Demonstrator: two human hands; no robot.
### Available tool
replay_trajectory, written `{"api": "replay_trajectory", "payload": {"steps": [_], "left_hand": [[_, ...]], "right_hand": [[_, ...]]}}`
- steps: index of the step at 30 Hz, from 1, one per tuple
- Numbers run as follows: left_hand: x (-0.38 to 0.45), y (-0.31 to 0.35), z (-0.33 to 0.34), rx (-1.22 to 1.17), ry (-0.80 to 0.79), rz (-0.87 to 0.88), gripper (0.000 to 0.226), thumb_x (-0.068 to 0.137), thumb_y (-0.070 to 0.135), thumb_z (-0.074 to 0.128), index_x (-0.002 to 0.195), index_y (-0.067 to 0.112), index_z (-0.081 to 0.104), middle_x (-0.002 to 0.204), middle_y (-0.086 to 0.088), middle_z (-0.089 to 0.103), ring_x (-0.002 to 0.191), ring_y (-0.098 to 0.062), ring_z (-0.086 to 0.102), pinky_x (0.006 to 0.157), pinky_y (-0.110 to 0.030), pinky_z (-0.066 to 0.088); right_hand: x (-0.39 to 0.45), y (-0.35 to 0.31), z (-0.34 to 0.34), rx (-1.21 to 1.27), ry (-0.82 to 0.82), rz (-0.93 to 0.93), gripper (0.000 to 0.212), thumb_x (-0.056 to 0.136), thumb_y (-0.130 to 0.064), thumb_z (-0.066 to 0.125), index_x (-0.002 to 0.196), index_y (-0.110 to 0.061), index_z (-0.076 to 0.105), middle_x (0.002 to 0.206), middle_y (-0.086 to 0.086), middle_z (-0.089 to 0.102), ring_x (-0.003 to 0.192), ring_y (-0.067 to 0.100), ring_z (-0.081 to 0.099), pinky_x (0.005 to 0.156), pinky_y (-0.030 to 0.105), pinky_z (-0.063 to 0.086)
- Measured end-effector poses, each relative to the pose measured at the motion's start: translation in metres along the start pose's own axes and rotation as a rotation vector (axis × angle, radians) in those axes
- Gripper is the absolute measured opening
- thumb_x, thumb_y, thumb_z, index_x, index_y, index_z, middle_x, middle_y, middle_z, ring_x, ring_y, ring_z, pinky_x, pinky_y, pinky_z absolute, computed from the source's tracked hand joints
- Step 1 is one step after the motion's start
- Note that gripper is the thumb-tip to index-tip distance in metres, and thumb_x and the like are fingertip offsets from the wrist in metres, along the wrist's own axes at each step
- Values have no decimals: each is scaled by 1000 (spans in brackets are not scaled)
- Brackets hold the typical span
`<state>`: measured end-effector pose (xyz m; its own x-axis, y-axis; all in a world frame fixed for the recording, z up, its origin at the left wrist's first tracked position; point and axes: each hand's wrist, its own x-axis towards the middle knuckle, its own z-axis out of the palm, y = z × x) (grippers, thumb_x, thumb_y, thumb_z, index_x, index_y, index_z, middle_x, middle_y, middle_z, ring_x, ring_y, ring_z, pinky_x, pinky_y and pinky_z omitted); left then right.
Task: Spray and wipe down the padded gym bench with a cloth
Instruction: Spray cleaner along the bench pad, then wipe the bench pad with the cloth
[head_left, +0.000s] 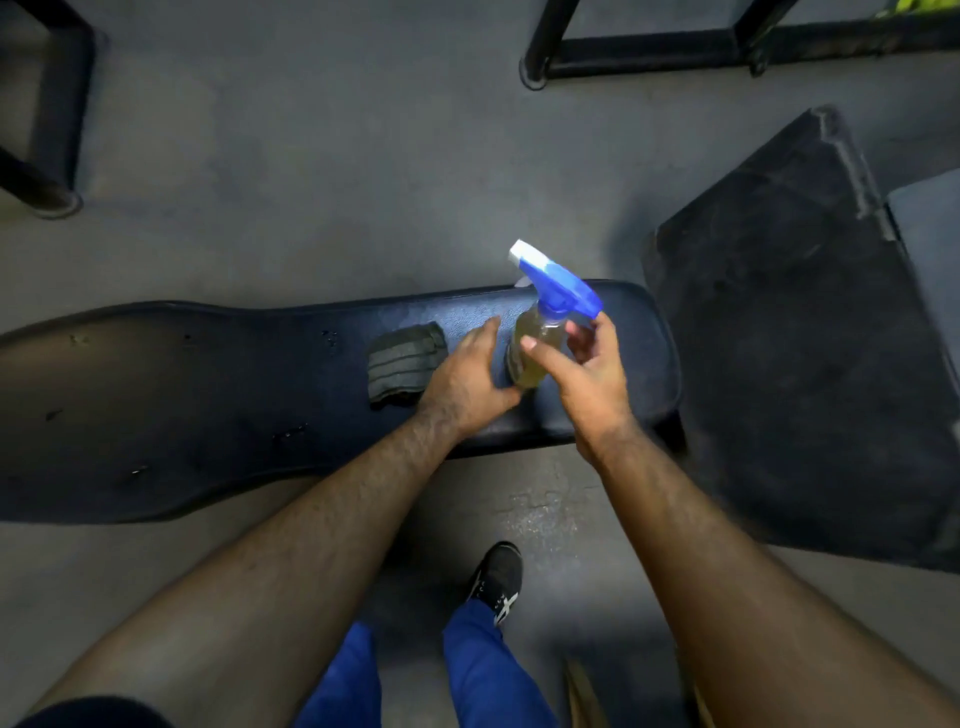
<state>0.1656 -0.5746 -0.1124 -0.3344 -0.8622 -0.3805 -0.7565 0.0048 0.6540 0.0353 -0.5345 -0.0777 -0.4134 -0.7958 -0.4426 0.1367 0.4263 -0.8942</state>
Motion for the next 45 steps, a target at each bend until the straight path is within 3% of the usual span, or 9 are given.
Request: {"api": "replay_trajectory", "payload": {"steps": [5,10,15,19,21,26,33,40,45], "left_hand": [[-40,-24,2,-26,69,-88,77,84,28,71,150,10,36,146,-13,47,132,-25,47,111,-37,38],[-74,-47,-11,-104,124,-85,61,81,26,71,138,15,51,130,-8,59,118,-24,58,101,-40,48],[-71,-84,-33,-110,180,-124,54,84,26,69,135,13,55,127,-10,61,118,-25,59,99,-38,48],[-56,-121,-59,-78,278,-183,42,89,27,65,128,16,59,126,-6,61,116,-21,58,98,-37,49],[-50,-145,-71,-35,341,-219,35,91,29,62,124,16,62,125,-3,62,115,-20,59,97,-35,49],[-32,-206,-85,108,457,-150,36,88,23,60,122,11,61,120,-6,63,112,-23,59,99,-39,47],[-11,-268,-86,351,456,-126,55,92,28,50,142,7,45,154,-17,36,144,-32,30,120,-46,22],[-8,-288,-76,364,451,-75,59,98,33,39,149,5,35,159,-16,26,149,-31,20,122,-46,13],[-8,-286,-78,365,444,-81,59,97,34,37,148,5,36,159,-16,27,149,-31,20,122,-46,13]], "right_hand": [[-45,24,16,32,113,98,82,78,-15,83,145,-21,37,129,1,48,124,13,49,105,19,39],[-77,39,43,108,78,206,65,83,-11,78,137,-18,43,120,1,52,115,13,53,102,25,45],[-67,47,91,6,-61,147,40,87,-6,73,121,-18,55,100,-4,53,103,14,53,102,35,45],[-45,66,130,-317,-169,-16,36,79,-37,71,112,-34,60,115,-2,63,101,18,63,100,45,50],[-33,73,144,-559,-249,-127,41,84,-38,68,123,-28,60,123,-4,60,106,17,60,100,43,49],[4,97,175,-1098,-294,-496,59,88,-45,56,142,-23,50,156,8,39,149,29,25,121,52,22],[38,135,201,-1369,-352,-592,58,99,-52,37,153,-30,35,164,7,24,153,31,14,122,52,7],[41,142,197,-1304,-288,-616,63,101,-46,33,157,-17,24,165,5,22,154,25,15,124,50,8],[41,146,189,-1475,-188,-607,58,101,-50,34,155,-29,30,163,4,28,151,32,20,121,59,9]]}}
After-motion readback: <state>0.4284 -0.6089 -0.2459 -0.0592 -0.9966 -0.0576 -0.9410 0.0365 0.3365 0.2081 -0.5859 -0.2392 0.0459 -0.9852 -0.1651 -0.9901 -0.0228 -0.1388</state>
